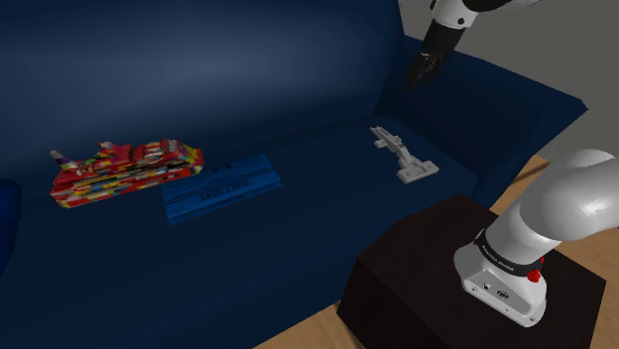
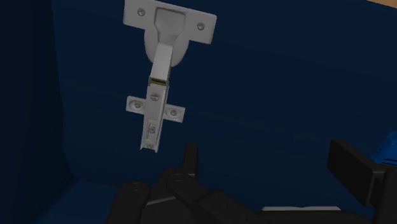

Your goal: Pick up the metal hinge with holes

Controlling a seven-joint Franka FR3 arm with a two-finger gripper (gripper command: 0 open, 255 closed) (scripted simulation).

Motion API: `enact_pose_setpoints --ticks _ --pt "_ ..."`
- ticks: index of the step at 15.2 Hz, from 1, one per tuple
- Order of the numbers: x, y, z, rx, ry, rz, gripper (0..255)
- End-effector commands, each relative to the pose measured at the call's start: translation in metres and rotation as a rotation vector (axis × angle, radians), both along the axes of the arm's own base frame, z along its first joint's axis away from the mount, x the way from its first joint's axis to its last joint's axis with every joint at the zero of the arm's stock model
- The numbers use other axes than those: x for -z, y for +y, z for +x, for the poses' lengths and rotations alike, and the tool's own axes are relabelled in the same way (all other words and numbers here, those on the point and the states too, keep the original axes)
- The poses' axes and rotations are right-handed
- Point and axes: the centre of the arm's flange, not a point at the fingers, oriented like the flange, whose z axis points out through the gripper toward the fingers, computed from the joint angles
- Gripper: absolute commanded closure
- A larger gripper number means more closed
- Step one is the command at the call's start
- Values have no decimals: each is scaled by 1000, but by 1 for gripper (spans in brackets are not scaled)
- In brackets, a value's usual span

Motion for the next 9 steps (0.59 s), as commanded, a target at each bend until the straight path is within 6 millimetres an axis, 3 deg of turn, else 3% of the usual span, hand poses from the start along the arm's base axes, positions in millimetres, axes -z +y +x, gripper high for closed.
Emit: enact_pose_setpoints --ticks 1,9 --pt "24 -12 7 25 7 8 0" --pt "115 -62 37 121 39 40 0"
